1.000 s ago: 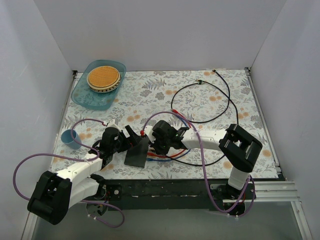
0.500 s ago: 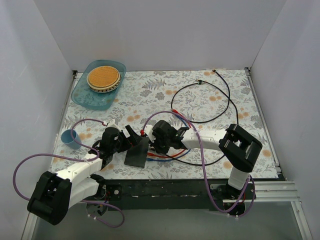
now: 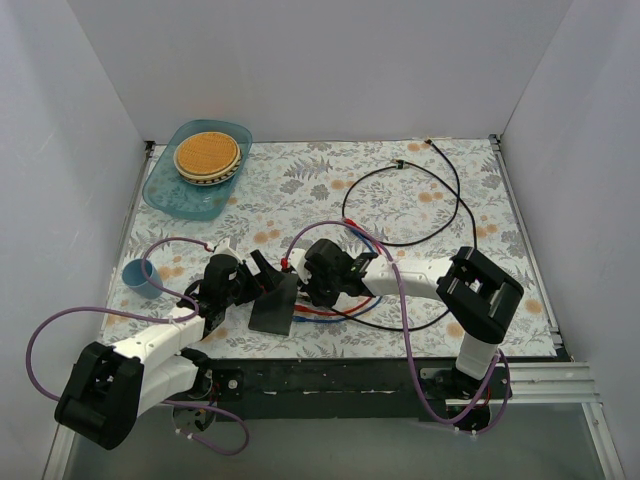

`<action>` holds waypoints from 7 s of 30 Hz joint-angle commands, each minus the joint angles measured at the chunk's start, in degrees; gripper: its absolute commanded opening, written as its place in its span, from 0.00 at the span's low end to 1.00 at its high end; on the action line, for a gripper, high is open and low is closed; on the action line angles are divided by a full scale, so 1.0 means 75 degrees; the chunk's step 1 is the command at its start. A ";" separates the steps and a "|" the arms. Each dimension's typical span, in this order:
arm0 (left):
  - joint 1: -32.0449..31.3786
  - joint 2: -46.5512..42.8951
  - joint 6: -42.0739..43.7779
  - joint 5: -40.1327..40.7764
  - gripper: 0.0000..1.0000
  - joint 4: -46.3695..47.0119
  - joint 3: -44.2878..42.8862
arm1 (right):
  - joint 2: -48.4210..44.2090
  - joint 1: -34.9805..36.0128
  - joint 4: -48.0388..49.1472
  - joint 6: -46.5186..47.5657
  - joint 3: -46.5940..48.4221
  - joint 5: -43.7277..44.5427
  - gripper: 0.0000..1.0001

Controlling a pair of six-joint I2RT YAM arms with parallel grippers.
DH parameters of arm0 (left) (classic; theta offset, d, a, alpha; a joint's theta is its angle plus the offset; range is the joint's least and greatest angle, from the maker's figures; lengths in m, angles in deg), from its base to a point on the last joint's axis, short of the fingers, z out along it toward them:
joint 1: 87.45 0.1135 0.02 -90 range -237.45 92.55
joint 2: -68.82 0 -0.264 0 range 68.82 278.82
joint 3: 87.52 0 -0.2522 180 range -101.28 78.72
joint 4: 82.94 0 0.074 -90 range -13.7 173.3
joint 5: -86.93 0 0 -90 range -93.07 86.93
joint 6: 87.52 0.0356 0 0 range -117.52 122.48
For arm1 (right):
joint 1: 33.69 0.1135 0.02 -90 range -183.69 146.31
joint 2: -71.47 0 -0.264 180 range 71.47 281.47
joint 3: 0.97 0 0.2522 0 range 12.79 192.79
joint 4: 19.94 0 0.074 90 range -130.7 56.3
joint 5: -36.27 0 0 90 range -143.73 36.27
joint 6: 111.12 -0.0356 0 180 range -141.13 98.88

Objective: Insert the plug into the switch port

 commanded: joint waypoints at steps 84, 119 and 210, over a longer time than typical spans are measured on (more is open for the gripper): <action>-0.0030 0.0116 -0.0131 -0.0368 0.96 0.0161 0.0243 | -0.0848 0.0559 0.0481 -0.1468 -0.0688 -0.0161 0.01; -0.0030 0.0104 -0.0130 -0.0403 0.95 0.0184 0.0301 | -0.0859 0.0629 0.0962 -0.1925 -0.0664 0.0401 0.01; -0.0065 -0.0083 -0.0869 -0.1340 0.48 0.0864 0.1039 | 0.0101 0.0652 0.3588 -0.2921 0.0742 0.0718 0.01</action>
